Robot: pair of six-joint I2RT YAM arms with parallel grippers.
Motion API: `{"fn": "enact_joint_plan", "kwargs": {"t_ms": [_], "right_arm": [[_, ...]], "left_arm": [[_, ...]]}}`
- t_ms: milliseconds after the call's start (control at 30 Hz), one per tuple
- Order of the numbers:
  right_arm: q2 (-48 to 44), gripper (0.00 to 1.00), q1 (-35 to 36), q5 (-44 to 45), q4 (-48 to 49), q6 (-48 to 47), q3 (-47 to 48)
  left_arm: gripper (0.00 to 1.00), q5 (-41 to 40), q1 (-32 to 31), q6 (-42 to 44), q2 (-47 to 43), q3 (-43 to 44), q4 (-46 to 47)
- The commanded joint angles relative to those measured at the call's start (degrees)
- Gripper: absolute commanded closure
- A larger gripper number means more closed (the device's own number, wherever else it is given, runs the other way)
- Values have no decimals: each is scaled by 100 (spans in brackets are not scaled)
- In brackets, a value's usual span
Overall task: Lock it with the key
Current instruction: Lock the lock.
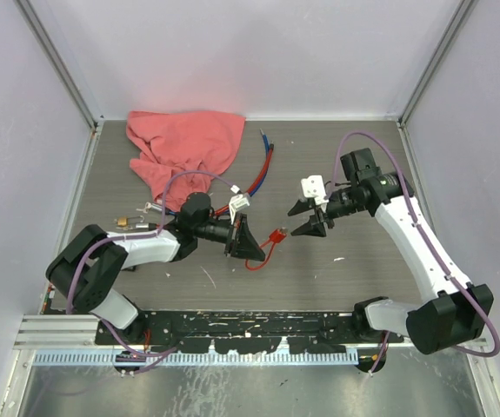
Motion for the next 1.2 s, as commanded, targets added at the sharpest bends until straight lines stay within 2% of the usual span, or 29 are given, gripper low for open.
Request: {"fn": "enact_joint_plan", "kwargs": {"t_ms": [0, 300, 500, 800, 1167], "right_arm": [[-290, 44, -129, -402, -44, 252, -34], [-221, 43, -476, -401, 267, -197, -694], [-4, 29, -451, -1093, 678, -347, -936], [254, 31, -237, -1508, 803, -326, -934], [229, 40, -135, -1551, 1440, 305, -935]], "left_arm": [[100, 130, 29, 273, -344, 93, -230], [100, 203, 20, 776, -981, 282, -1396], [100, 265, -13, 748, -1178, 448, -1568], [100, 291, -100, 681, -1242, 663, -1616], [100, 228, -219, 654, -1245, 707, -1580]]}}
